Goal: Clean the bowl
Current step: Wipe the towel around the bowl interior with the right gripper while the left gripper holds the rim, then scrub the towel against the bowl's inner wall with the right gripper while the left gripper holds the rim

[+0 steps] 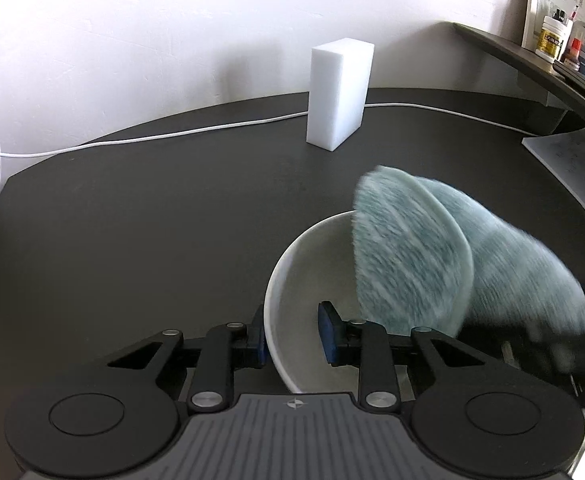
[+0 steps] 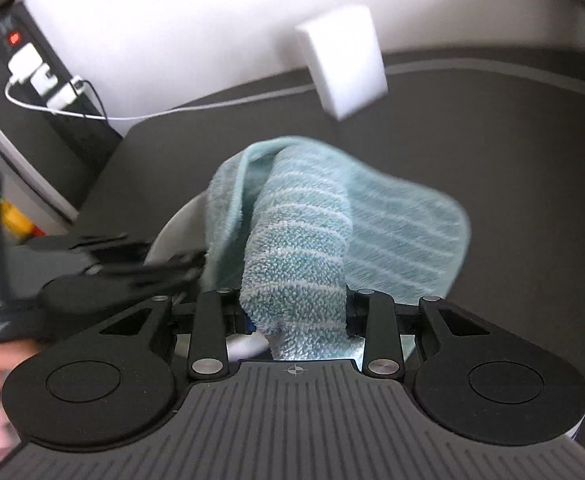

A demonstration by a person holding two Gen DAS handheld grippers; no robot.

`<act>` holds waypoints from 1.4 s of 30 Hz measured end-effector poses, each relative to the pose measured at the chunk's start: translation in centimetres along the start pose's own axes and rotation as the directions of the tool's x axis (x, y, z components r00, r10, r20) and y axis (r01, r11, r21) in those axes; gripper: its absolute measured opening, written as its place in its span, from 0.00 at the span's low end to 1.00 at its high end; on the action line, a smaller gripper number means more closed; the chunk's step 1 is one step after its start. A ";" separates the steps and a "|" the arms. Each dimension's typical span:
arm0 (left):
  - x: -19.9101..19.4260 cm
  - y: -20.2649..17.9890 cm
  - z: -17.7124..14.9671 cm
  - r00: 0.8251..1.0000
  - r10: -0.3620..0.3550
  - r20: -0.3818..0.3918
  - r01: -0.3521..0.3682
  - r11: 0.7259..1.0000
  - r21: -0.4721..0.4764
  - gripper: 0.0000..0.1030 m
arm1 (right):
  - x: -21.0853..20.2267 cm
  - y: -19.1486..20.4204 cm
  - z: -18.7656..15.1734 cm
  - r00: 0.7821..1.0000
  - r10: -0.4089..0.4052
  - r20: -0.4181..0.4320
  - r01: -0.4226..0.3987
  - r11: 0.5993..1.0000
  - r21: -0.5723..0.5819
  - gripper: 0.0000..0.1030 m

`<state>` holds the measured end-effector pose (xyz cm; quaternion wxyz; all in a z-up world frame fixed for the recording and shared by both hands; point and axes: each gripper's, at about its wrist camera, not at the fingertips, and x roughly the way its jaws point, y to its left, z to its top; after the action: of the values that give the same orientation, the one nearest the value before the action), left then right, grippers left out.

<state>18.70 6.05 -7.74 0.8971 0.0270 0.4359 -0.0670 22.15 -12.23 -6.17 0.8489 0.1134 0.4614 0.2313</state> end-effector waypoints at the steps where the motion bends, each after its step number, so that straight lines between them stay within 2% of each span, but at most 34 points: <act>1: 0.0 0.0 -0.1 1.000 0.002 0.001 -0.002 1.000 0.001 0.27 | -0.7 0.2 -0.6 1.000 0.001 0.008 -0.001 1.000 0.005 0.37; 5: 0.0 0.0 -0.2 1.000 0.011 0.004 -0.011 1.000 -0.004 0.27 | -1.9 1.7 -2.0 0.998 -0.032 0.053 0.033 0.999 -0.018 0.39; 10: -0.1 -0.1 -0.3 1.000 0.020 0.006 -0.020 1.000 0.009 0.27 | -1.3 2.8 -2.5 0.993 -0.059 0.098 0.068 0.994 -0.090 0.37; 12: -0.2 -0.2 -0.4 1.000 0.015 0.005 -0.015 1.000 0.021 0.27 | -1.2 2.5 -1.9 0.990 -0.086 0.113 0.100 0.988 -0.121 0.33; 16: -0.2 -0.3 -0.5 1.000 -0.004 0.001 0.004 1.000 0.030 0.26 | -0.8 0.6 0.2 0.989 -0.097 0.115 0.107 0.991 -0.085 0.30; 20: -0.3 -0.6 -0.5 1.000 -0.009 -0.003 0.009 1.000 0.029 0.25 | 1.0 1.1 3.2 0.982 -0.136 0.131 0.163 0.960 -0.227 0.30; 24: -0.4 -0.2 -0.3 1.000 0.007 -0.023 -0.007 1.000 -0.006 0.28 | 2.9 3.5 4.3 0.974 -0.147 0.170 0.207 0.882 -0.424 0.31; 27: -0.5 0.0 -0.1 0.999 0.049 -0.013 -0.049 0.998 0.029 0.30 | 4.2 5.3 3.3 0.968 -0.177 0.179 0.250 0.745 -0.619 0.30; 29: -0.3 0.2 0.1 0.997 0.072 -0.008 -0.072 0.996 0.052 0.30 | 4.1 5.7 2.5 0.970 -0.172 0.172 0.243 0.681 -0.691 0.30; 31: 0.0 0.5 0.4 0.997 0.070 -0.011 -0.069 0.995 0.074 0.33 | 3.7 5.6 2.1 0.980 -0.144 0.139 0.200 0.641 -0.741 0.29; 33: 0.0 0.6 0.6 0.999 0.038 -0.006 -0.038 0.994 0.098 0.39 | 2.9 5.4 1.7 0.993 -0.098 0.069 0.114 0.585 -0.803 0.29; 35: -0.2 0.7 0.5 1.000 -0.017 -0.014 0.019 0.993 0.121 0.37 | 2.3 5.2 1.7 0.997 -0.078 0.013 0.054 0.552 -0.832 0.29; 36: -0.3 0.6 0.3 0.999 -0.033 -0.020 0.035 0.991 0.129 0.31 | 2.0 5.2 1.9 0.997 -0.070 -0.027 0.014 0.525 -0.851 0.29; 38: -0.5 0.4 -0.1 0.998 -0.049 -0.029 0.052 0.988 0.144 0.27 | 2.0 5.2 2.2 0.995 -0.084 -0.059 -0.009 0.500 -0.866 0.30; 39: -0.7 0.4 -0.3 0.998 -0.051 -0.031 0.055 0.988 0.145 0.26 | 2.0 5.4 2.5 0.994 -0.096 -0.056 -0.001 0.501 -0.865 0.32; 41: -0.8 0.4 -0.5 0.998 -0.057 -0.029 0.061 0.988 0.140 0.23 | 2.2 5.9 3.0 0.994 -0.107 -0.039 0.022 0.520 -0.854 0.50; 42: -0.8 0.5 -0.6 0.998 -0.060 -0.028 0.063 0.988 0.137 0.21 | 2.2 6.3 3.2 0.994 -0.103 -0.031 0.029 0.533 -0.845 0.53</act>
<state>17.79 6.66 -7.48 0.8853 0.0764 0.4416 -0.1244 24.05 -5.66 -3.44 0.7883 -0.3358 0.3292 0.3968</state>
